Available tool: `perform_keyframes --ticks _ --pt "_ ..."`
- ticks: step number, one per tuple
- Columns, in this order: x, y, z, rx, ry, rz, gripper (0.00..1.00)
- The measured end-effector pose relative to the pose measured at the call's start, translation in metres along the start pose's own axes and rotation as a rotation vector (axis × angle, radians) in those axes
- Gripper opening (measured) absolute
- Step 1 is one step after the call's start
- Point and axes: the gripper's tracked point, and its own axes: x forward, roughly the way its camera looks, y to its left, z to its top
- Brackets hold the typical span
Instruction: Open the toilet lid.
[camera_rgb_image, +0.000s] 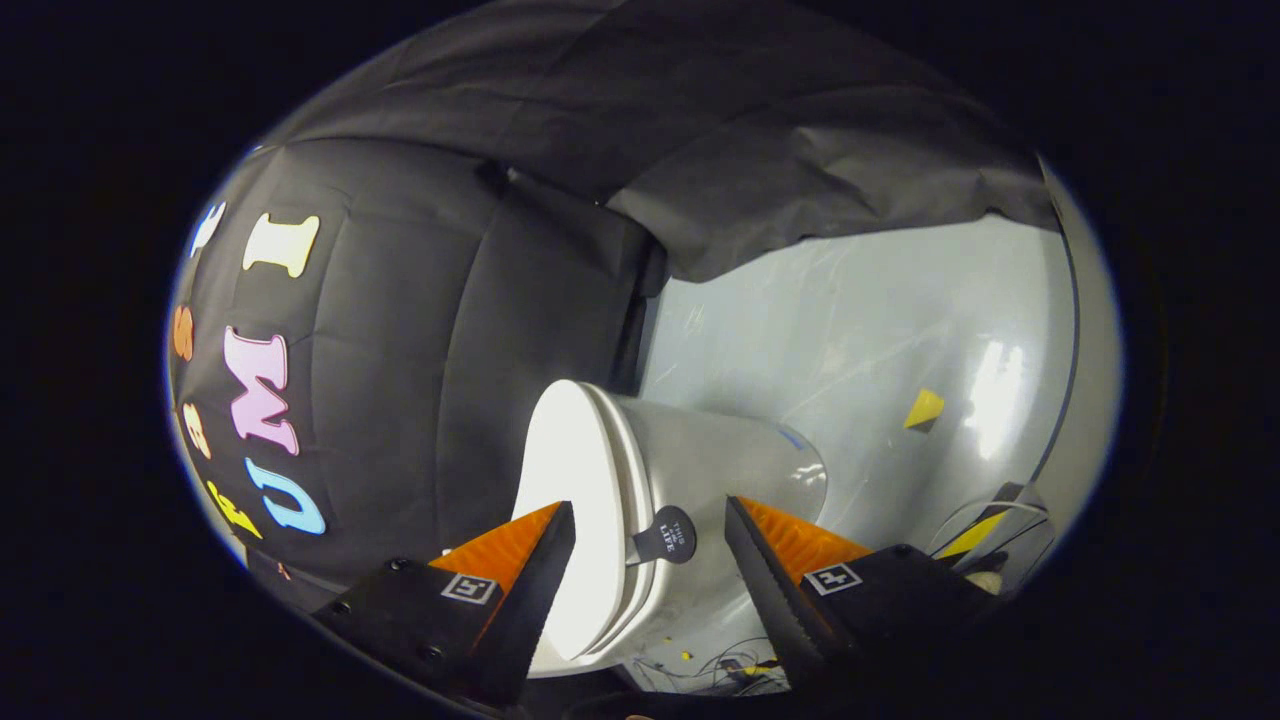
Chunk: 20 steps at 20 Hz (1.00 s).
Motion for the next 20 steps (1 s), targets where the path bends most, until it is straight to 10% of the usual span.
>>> perform_keyframes --ticks 10,12,16,18,20 --pt "0.036 -0.025 -0.024 0.079 0.114 0.028 0.83" --pt "0.041 -0.025 -0.028 0.090 0.123 0.050 0.60" --pt "0.060 -0.024 -0.059 0.082 0.150 0.093 0.59" --pt "0.042 -0.023 -0.033 0.111 0.148 0.113 0.17" --pt "0.046 -0.023 -0.035 0.105 0.133 0.128 0.17"
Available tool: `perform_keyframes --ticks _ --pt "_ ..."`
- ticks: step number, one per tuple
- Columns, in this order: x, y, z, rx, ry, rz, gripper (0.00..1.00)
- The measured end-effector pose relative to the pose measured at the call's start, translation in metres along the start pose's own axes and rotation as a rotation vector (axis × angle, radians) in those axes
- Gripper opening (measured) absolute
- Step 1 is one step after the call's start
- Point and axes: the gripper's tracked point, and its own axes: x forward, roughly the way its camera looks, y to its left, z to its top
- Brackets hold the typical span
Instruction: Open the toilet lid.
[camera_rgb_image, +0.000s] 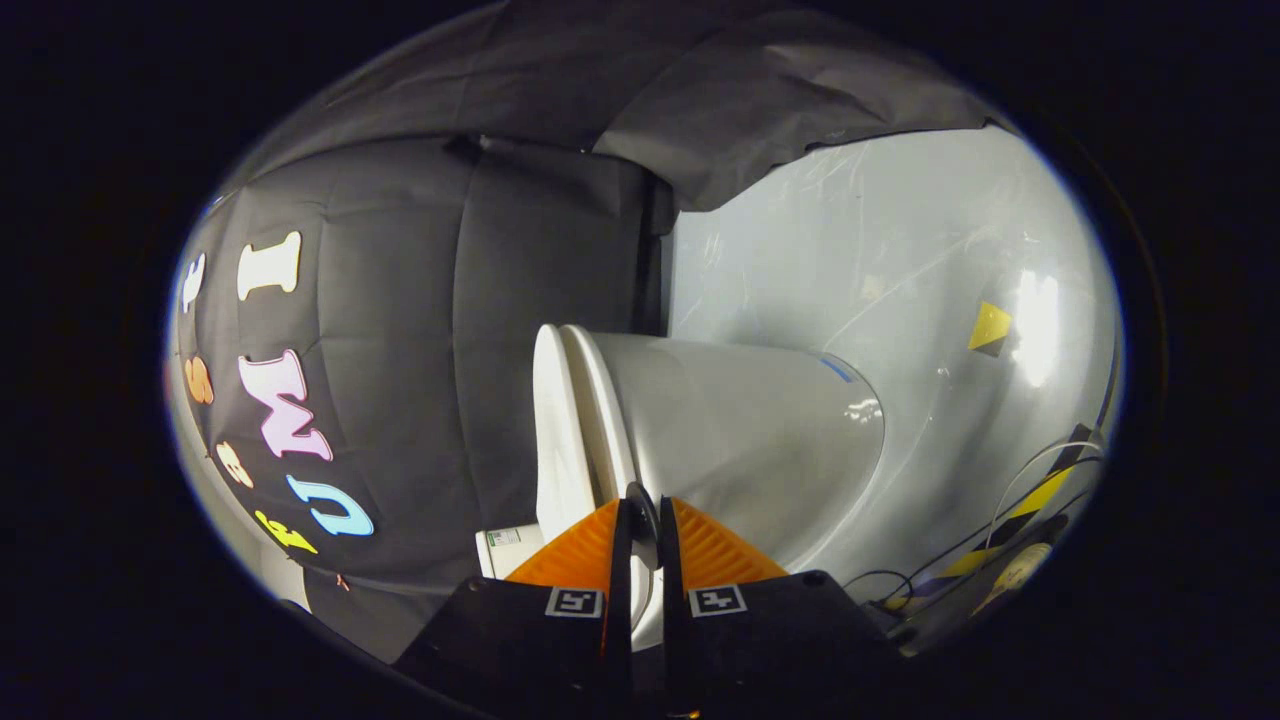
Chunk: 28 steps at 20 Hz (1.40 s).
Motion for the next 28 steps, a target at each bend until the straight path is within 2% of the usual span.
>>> perform_keyframes --ticks 2,3,4,7,16,20,28 --pt "-0.002 0.003 0.000 -0.001 -0.001 0.023 0.17" --pt "0.011 0.003 0.005 0.022 -0.028 0.037 0.11" --pt "0.001 0.000 0.003 0.012 -0.014 0.033 0.05" --pt "-0.004 0.008 0.001 -0.020 -0.030 0.000 0.05" --pt "-0.038 0.090 -0.017 -0.345 -0.111 -0.079 0.05" --pt "-0.060 0.141 -0.038 -0.503 -0.145 -0.076 0.05" --pt "-0.091 0.255 -0.112 -0.876 -0.240 -0.077 0.05"
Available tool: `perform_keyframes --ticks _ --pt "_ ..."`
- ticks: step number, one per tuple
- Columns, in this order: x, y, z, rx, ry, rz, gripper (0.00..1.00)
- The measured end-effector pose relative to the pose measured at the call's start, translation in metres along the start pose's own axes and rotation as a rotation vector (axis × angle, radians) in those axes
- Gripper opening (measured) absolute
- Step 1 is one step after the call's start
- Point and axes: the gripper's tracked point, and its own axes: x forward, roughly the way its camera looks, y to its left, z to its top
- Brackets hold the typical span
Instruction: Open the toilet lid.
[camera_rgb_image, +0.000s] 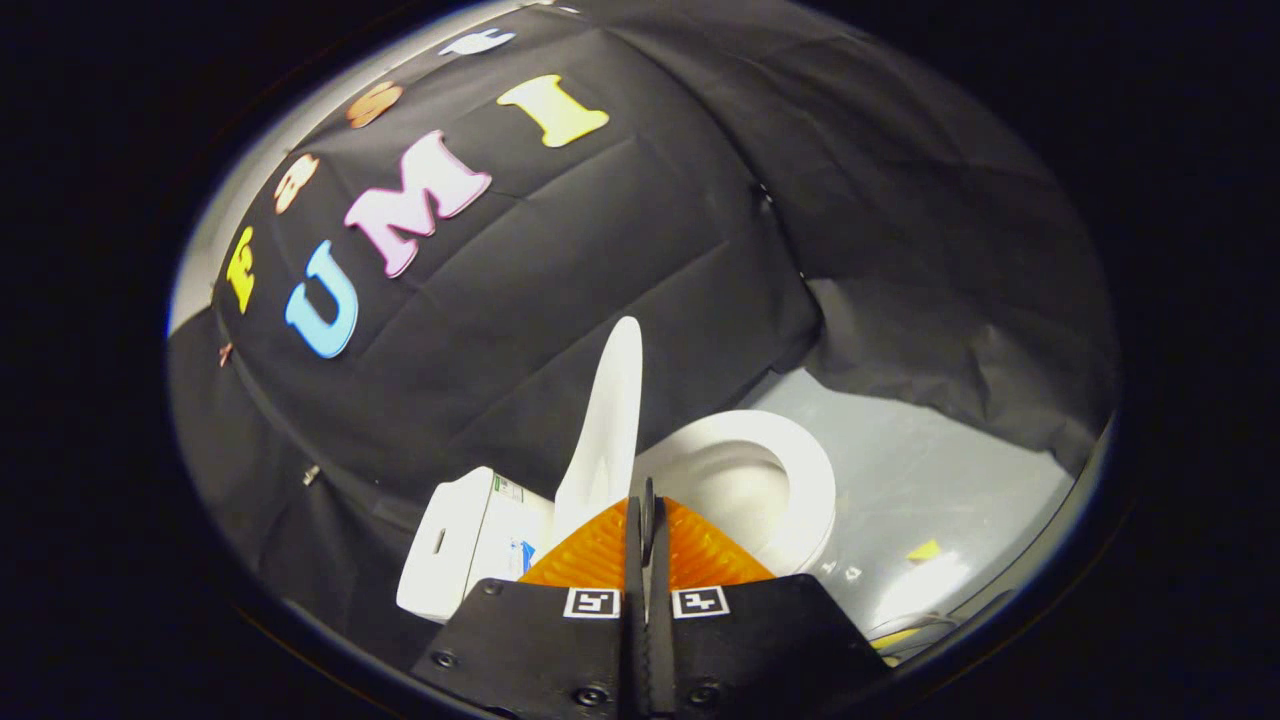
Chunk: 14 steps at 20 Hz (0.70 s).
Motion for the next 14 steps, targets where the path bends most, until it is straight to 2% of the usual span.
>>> perform_keyframes --ticks 6,14 --pt "-0.020 0.087 0.009 -0.230 -0.054 0.002 0.05" --pt "-0.036 0.185 -0.008 -0.452 -0.114 0.026 0.05"
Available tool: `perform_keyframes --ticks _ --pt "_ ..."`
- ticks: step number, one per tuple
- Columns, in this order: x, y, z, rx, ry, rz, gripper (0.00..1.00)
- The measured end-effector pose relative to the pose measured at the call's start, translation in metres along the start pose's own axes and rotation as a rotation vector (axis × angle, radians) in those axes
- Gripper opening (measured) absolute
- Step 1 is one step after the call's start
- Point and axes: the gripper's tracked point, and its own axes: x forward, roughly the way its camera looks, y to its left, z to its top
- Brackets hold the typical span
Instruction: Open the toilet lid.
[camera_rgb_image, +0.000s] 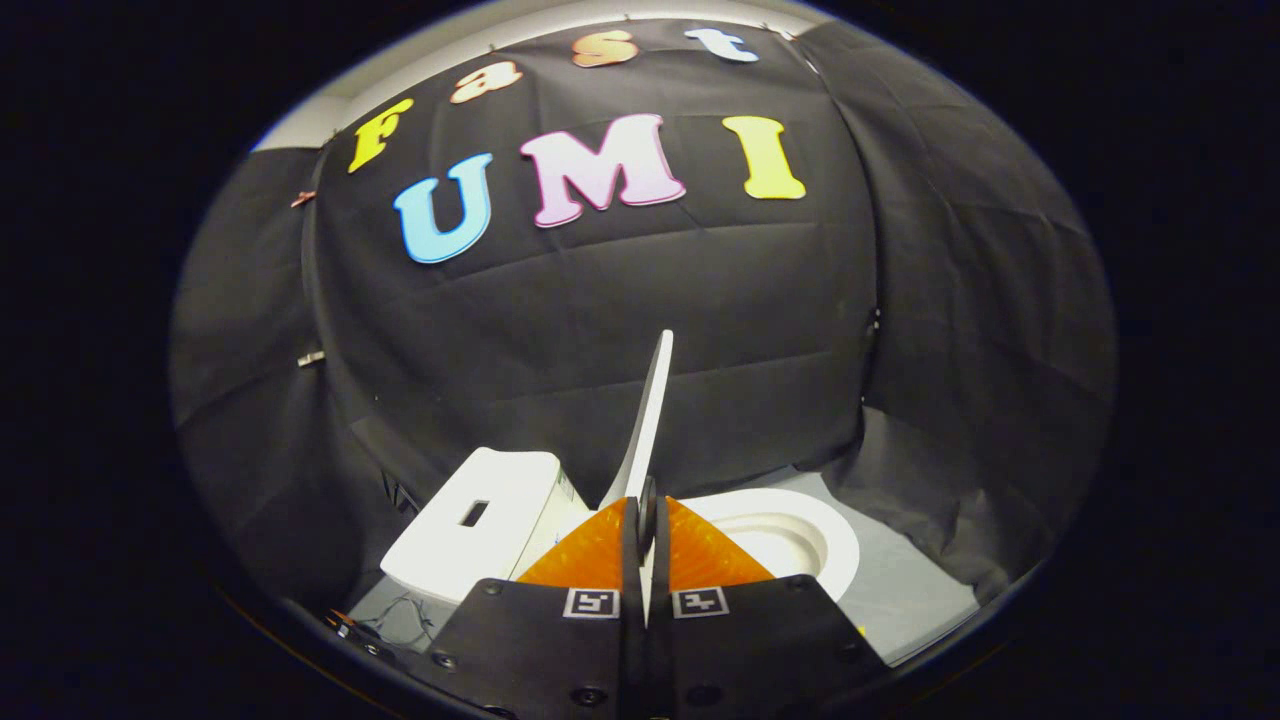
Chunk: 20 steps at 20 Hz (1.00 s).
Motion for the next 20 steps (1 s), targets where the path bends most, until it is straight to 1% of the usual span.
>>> perform_keyframes --ticks 3,10,17,20 --pt "-0.001 0.031 0.005 -0.093 -0.021 -0.026 0.05" --pt "0.000 0.114 0.009 -0.211 -0.078 0.062 0.05" --pt "0.000 0.165 -0.001 -0.341 -0.126 0.111 0.05" --pt "0.000 0.180 -0.005 -0.367 -0.141 0.135 0.05"
